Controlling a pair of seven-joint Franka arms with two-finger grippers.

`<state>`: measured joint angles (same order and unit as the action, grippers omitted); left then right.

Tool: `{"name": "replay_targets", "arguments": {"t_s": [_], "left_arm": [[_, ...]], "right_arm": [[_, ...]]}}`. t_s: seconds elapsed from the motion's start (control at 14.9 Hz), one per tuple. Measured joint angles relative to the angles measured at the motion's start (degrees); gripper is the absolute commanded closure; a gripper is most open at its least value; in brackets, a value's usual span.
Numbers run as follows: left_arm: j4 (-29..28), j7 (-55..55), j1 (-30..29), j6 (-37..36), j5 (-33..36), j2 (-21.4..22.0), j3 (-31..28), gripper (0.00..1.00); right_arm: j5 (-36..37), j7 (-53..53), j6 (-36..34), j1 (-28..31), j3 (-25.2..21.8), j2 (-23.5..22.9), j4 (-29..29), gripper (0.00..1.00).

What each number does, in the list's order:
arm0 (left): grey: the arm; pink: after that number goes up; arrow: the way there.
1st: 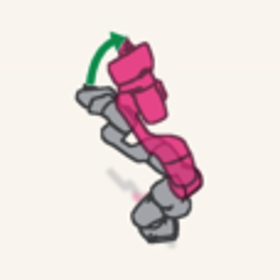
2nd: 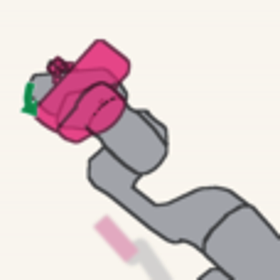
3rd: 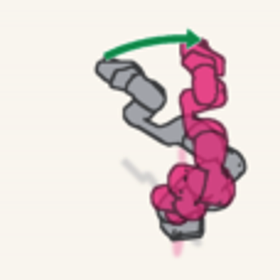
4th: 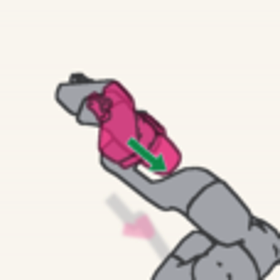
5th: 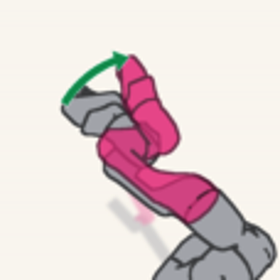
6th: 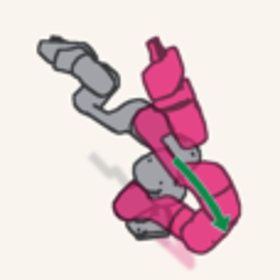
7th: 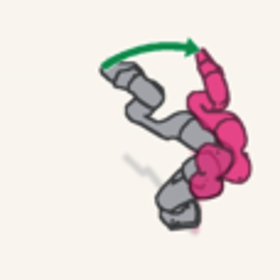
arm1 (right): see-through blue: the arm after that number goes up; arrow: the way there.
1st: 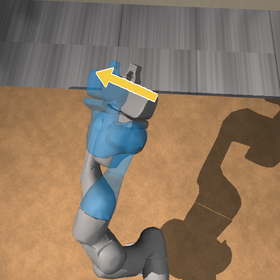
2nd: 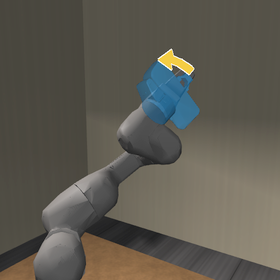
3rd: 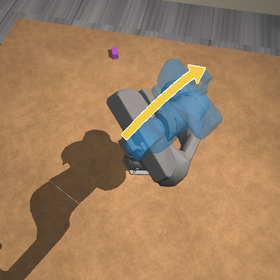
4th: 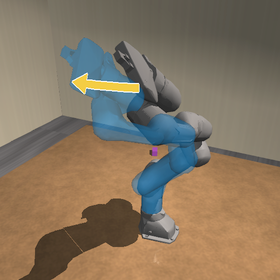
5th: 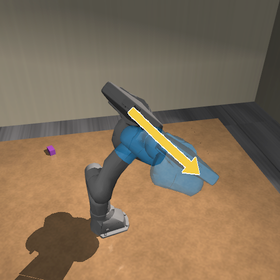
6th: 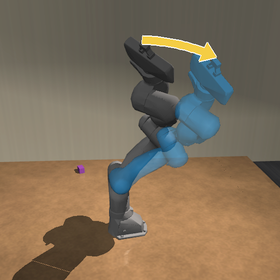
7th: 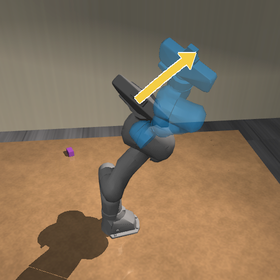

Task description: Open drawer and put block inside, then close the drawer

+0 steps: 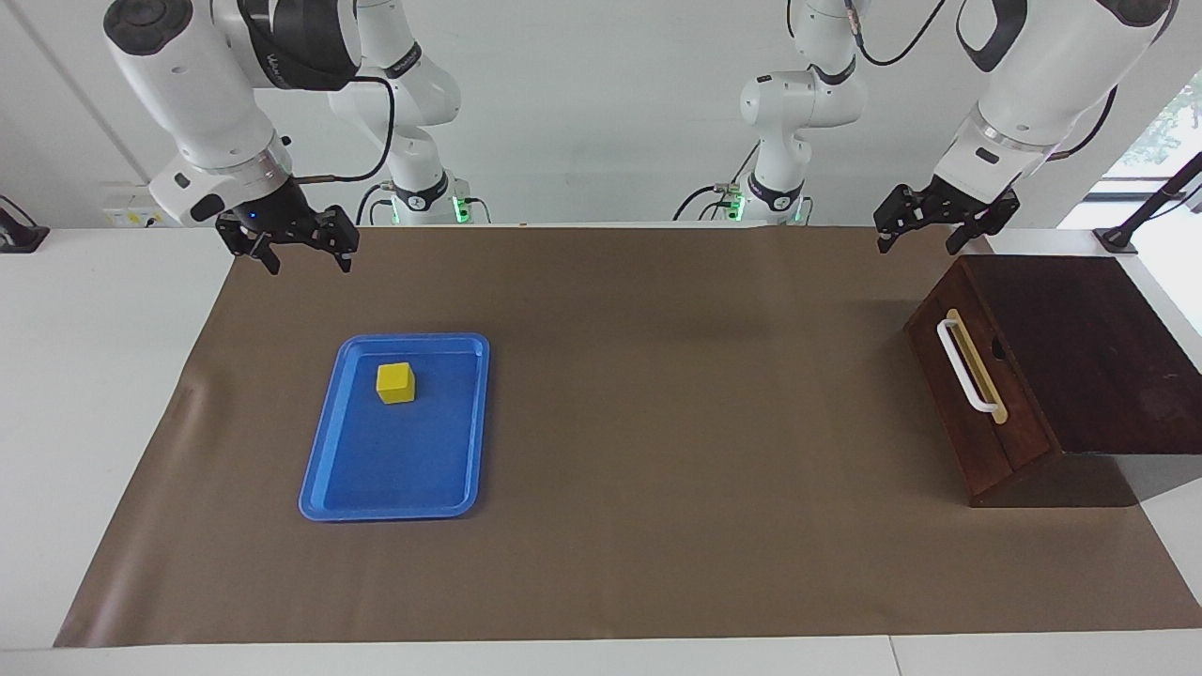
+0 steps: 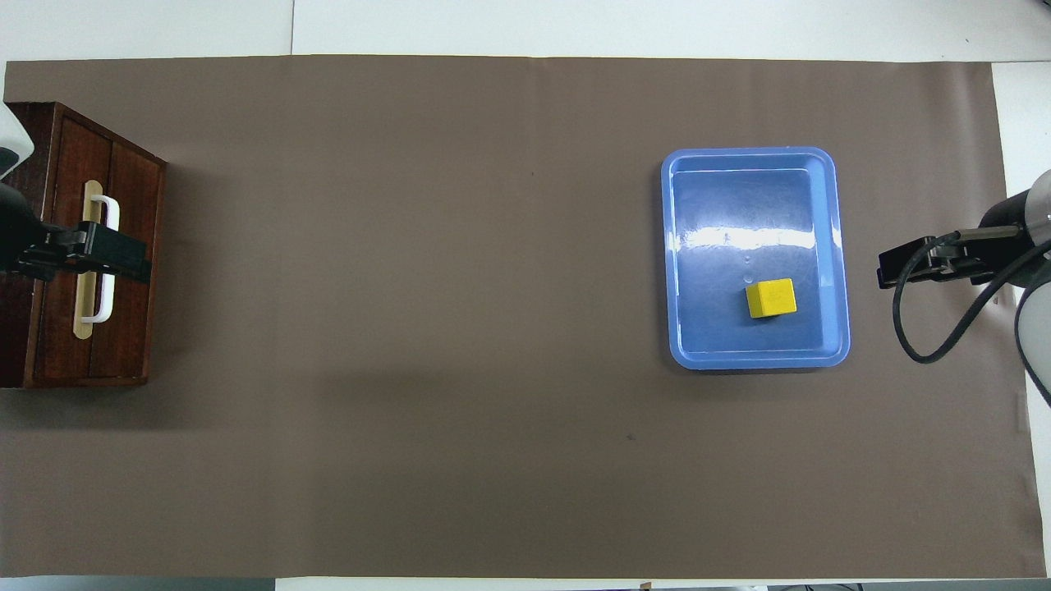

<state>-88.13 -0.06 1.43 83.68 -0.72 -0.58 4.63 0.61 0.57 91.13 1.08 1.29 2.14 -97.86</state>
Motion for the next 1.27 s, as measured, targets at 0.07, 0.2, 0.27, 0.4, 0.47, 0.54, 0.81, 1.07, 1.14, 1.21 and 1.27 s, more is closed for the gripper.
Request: {"name": "replay_targets", "arguments": {"t_s": [0.07,0.2,0.27,0.4,0.47,0.54,0.81,1.07,1.14,1.21,1.27], "left_arm": [[0.00,0.00,0.00,0.07,0.00,0.00,-0.01,0.00],[-0.01,0.00,0.00,0.80,0.00,-0.03,-0.06,0.00],[-0.03,0.00,0.00,1.35,0.01,-0.12,-0.11,0.00],[-0.36,-0.01,0.00,3.18,1.04,-0.56,-0.22,0.00],[-0.74,-0.05,0.03,4.52,2.57,-0.93,-0.21,0.00],[-1.15,-0.07,0.09,5.87,4.32,-1.60,-0.21,0.00],[-2.01,-0.68,0.22,11.27,10.21,-5.38,-0.22,0.00],[-6.64,-0.79,1.07,19.23,17.74,-7.83,-0.20,0.00],[-8.51,-0.78,1.26,21.66,19.50,-8.11,-0.19,0.00],[-10.24,-0.78,1.26,23.79,21.25,-8.39,-0.23,0.00],[-11.85,-0.77,1.21,25.88,22.60,-8.65,-0.39,0.00]], "right_arm": [[0.00,0.00,0.00,0.00,0.00,0.00,0.00,0.00],[0.00,0.00,0.00,0.03,-0.14,0.00,0.00,0.00],[0.00,0.00,-0.08,0.05,-0.33,0.00,0.00,0.00],[0.00,0.00,-0.66,0.11,-0.61,0.00,0.00,0.00],[0.00,0.00,-0.81,0.11,-0.67,0.00,0.00,0.00],[0.00,0.00,-0.82,0.12,-0.69,0.00,0.01,0.00],[0.00,0.00,-0.88,-0.02,-0.47,0.02,0.02,0.00],[0.00,0.00,-0.50,0.81,-0.67,0.02,0.03,0.00],[0.00,-0.75,0.18,1.51,-0.78,0.01,0.00,0.00],[0.00,-3.47,0.67,2.00,-0.89,-0.02,-0.07,0.00],[-0.14,-7.81,1.07,2.25,-0.90,-0.11,-0.15,0.00]]}}
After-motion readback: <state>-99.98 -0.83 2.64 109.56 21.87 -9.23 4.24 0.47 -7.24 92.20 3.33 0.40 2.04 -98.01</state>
